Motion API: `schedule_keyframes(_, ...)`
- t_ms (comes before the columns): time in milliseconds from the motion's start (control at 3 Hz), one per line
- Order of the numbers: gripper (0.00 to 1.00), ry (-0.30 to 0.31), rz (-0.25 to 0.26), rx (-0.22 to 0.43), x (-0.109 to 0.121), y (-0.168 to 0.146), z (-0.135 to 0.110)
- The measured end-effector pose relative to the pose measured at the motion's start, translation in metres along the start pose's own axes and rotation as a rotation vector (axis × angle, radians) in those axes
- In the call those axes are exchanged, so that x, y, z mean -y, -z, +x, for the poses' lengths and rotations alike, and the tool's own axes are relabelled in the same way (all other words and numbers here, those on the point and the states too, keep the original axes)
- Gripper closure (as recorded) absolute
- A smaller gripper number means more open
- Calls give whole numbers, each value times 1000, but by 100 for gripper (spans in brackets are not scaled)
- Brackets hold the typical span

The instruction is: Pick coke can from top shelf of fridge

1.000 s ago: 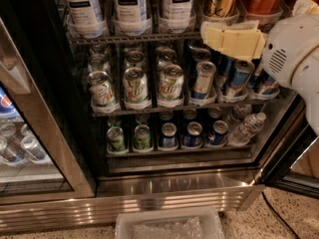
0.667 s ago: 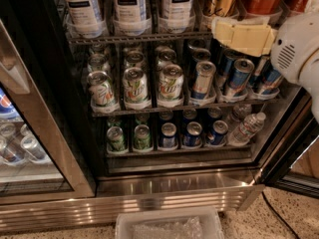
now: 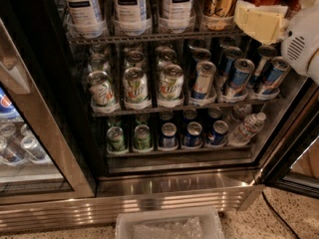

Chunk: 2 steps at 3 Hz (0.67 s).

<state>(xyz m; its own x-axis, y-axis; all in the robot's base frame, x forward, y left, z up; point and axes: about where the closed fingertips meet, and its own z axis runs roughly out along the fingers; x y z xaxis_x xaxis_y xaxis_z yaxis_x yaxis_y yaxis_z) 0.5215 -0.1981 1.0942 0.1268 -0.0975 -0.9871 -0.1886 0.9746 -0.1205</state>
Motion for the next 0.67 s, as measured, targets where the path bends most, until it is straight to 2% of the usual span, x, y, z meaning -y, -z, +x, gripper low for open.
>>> schedule_keyframes(667,21,13,0,9,5,-23,7)
